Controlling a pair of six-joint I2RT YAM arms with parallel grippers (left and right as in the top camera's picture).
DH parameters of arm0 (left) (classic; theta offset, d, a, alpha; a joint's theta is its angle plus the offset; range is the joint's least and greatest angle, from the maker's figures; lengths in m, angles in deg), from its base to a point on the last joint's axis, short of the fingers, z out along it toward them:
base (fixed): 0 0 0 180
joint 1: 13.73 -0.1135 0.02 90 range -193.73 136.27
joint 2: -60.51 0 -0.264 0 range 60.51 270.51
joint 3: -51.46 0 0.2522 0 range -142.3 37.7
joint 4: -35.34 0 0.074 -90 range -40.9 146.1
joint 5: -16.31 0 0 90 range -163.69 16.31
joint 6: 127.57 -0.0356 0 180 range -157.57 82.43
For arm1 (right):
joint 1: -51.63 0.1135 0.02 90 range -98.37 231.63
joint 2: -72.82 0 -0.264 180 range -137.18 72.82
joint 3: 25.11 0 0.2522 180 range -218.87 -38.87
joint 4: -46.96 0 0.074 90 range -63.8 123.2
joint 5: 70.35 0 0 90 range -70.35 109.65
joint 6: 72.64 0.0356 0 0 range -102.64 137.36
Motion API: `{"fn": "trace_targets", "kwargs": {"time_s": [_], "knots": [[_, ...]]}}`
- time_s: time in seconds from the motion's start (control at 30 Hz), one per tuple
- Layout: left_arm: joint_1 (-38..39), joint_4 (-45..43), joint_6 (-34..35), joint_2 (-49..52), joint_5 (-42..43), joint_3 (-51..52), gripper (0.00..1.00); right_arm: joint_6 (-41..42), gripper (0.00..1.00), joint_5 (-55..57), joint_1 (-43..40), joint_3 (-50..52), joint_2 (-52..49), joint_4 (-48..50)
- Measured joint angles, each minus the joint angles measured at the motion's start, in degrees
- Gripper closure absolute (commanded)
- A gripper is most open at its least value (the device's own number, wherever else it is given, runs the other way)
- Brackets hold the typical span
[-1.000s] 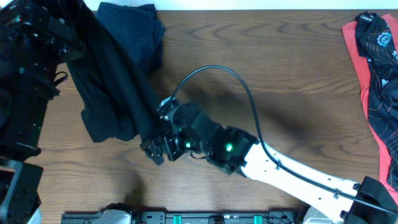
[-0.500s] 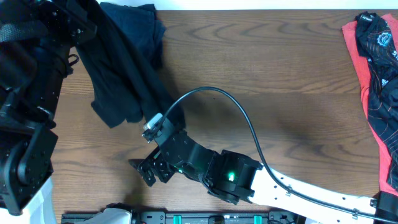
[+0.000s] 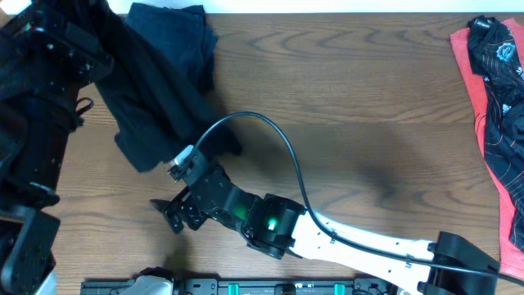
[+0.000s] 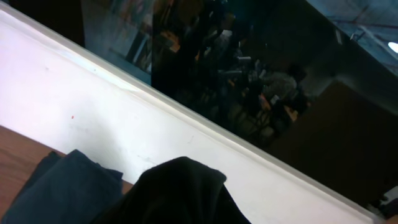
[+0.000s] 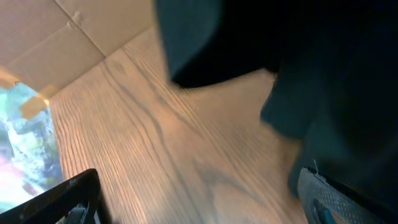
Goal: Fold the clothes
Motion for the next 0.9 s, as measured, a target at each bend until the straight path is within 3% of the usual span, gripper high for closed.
{"fn": "trace_targets", "kwargs": {"time_s": [0.53, 0.9], "knots": [[0.8, 0.4, 1.8, -0.1, 0.0, -0.4, 0.94, 0.1, 0.01, -1.2, 2.4, 0.0, -6.2, 4.8], [0.8, 2.2, 1.9, -2.7, 0.0, -1.8, 0.94, -0.6, 0.01, 7.5, 2.2, 0.0, -7.1, 4.0]]}}
